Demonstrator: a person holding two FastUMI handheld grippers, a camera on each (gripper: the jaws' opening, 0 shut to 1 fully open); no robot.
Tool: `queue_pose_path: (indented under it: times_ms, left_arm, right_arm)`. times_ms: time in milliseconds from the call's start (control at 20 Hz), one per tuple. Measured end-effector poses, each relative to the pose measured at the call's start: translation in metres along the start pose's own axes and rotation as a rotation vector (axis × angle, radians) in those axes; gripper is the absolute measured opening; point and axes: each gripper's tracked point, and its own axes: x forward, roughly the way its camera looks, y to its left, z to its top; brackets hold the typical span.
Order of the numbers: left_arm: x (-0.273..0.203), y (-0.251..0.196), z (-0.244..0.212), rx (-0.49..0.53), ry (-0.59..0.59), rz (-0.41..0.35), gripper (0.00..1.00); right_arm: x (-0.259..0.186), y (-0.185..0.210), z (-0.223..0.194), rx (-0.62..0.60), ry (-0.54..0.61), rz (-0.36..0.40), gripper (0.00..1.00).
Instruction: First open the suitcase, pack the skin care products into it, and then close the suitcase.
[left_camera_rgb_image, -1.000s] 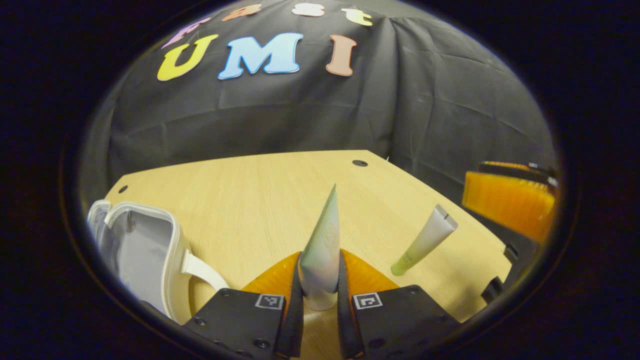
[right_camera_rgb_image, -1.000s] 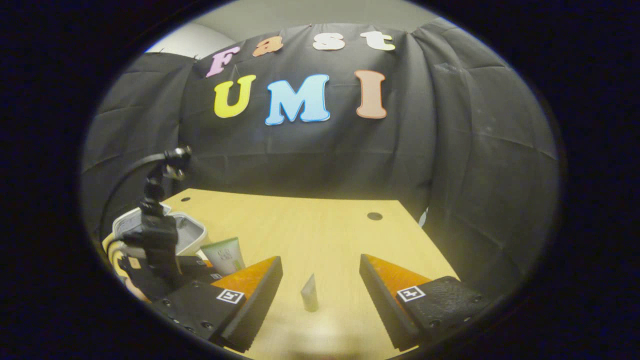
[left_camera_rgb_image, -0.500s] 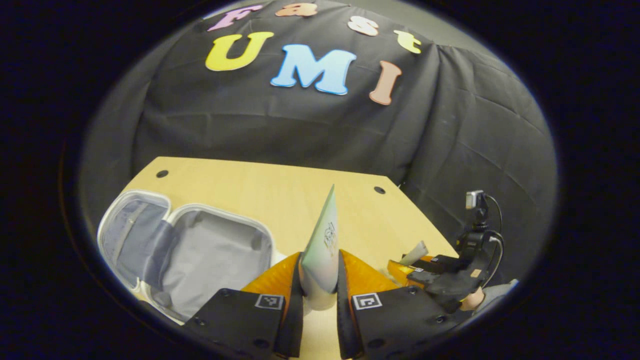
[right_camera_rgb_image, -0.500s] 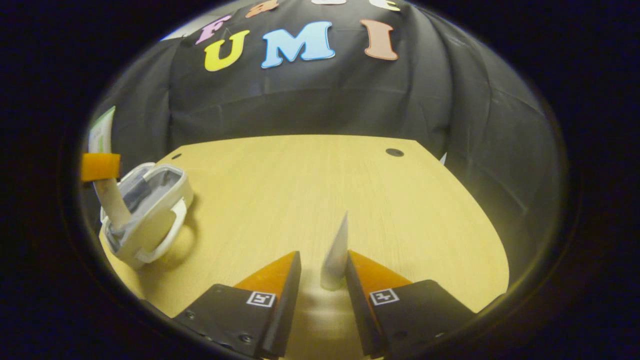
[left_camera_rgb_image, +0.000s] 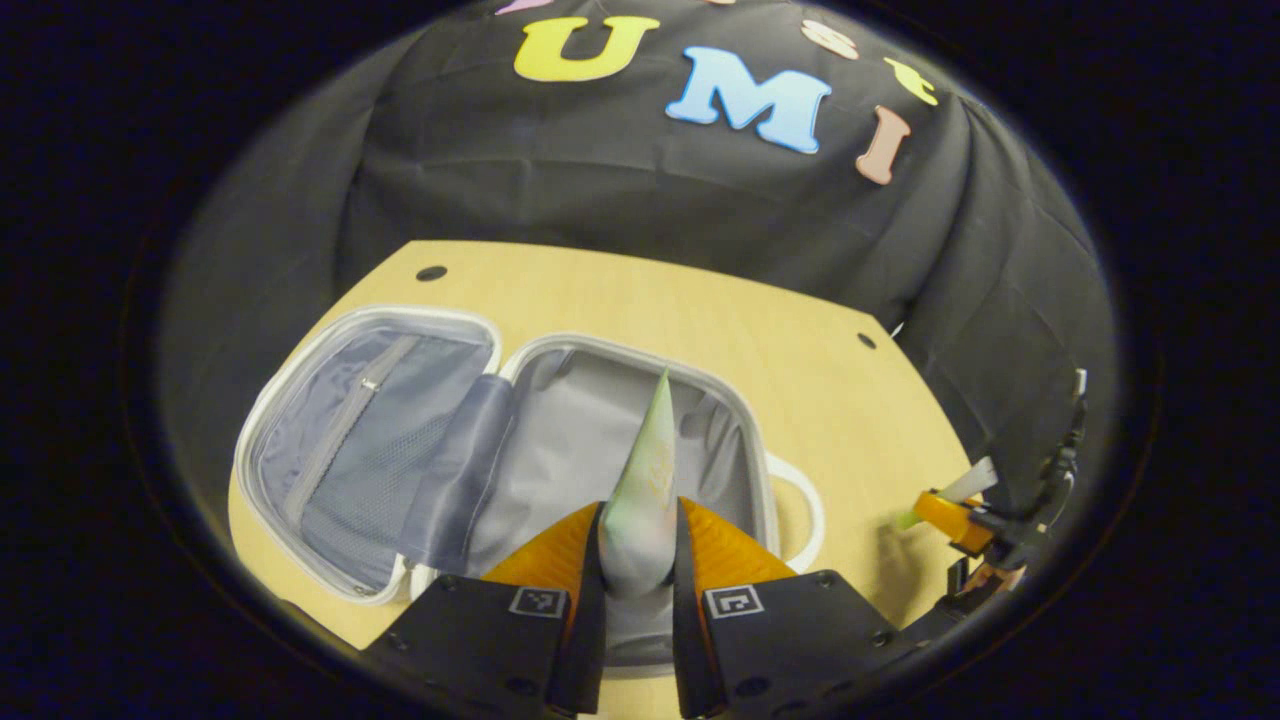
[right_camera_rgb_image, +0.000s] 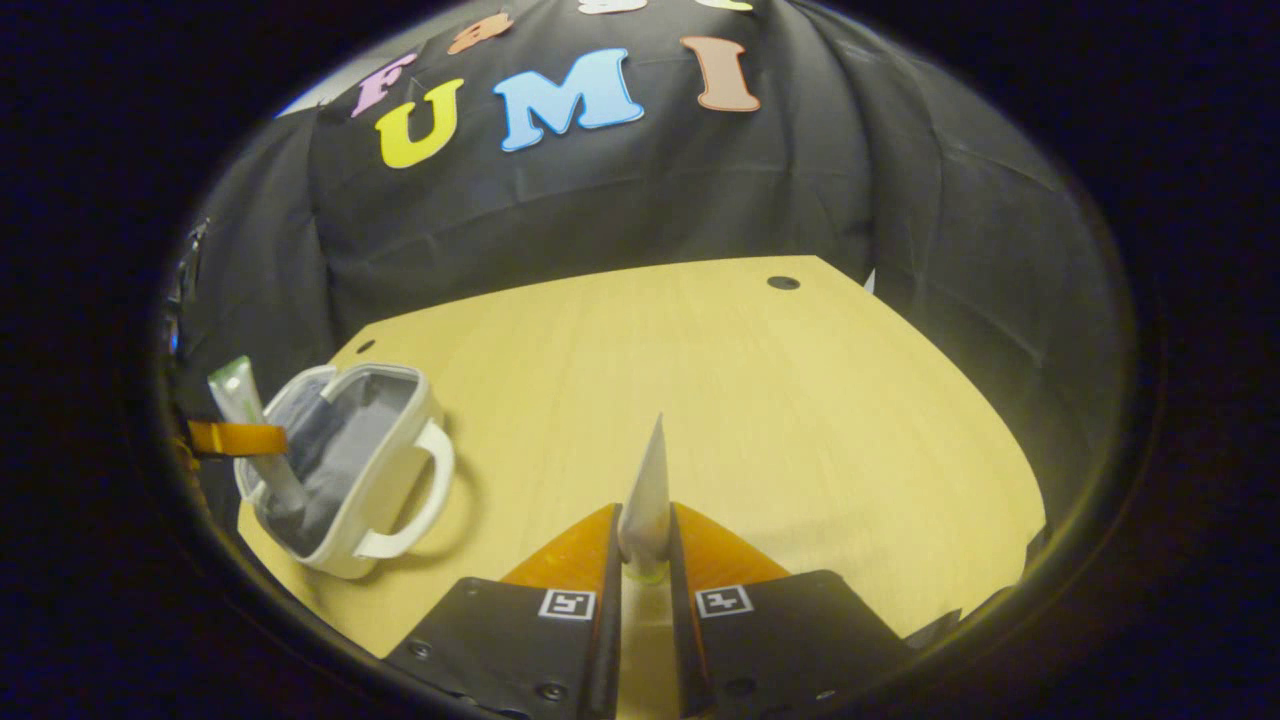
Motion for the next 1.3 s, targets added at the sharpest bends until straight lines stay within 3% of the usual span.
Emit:
queue_pose_path:
  times_ms: [200,250,400,450,500,550,650,750,850,1150,1200,1300]
  left_arm:
    - [0.03,0.02,-0.002,0.057,0.073,-0.01,0.36]
    - [0.033,0.021,0.004,0.075,0.058,-0.022,0.44]
    - [0.025,0.025,0.022,0.127,0.007,-0.045,0.53]
    - [0.019,0.026,0.027,0.128,-0.018,-0.055,0.67]
    - [0.01,0.027,0.032,0.117,-0.048,-0.066,0.65]
    - [0.001,0.029,0.034,0.101,-0.074,-0.072,0.8]
    - [-0.026,0.044,0.042,0.062,-0.139,-0.072,0.82]
    - [-0.058,0.073,0.052,0.016,-0.217,-0.041,0.86]
    - [-0.09,0.11,0.059,-0.03,-0.282,0.005,0.86]
    - [-0.139,0.256,0.071,-0.175,-0.362,0.209,0.86]
    - [-0.142,0.277,0.071,-0.205,-0.364,0.231,0.86]
    - [-0.143,0.313,0.073,-0.262,-0.359,0.27,0.86]
  right_arm:
    - [-0.035,0.061,0.001,-0.003,-0.005,0.032,0.21]
    - [-0.04,0.077,0.002,-0.006,-0.004,0.036,0.21]
    - [-0.046,0.13,0.004,0.002,0.016,0.085,0.22]
    - [-0.045,0.149,0.006,0.001,0.023,0.116,0.22]
    - [-0.042,0.166,0.007,-0.009,0.032,0.144,0.22]
    - [-0.038,0.183,0.008,-0.024,0.046,0.17,0.22]
    - [-0.028,0.215,0.007,-0.061,0.065,0.231,0.22]
    - [-0.013,0.243,0.0,-0.109,0.09,0.277,0.18]
    - [0.007,0.262,-0.016,-0.155,0.137,0.301,0.22]
    - [0.045,0.281,-0.051,-0.241,0.226,0.299,0.27]
    - [0.039,0.281,-0.046,-0.248,0.204,0.3,0.21]
    - [0.027,0.283,-0.028,-0.266,0.137,0.312,0.57]
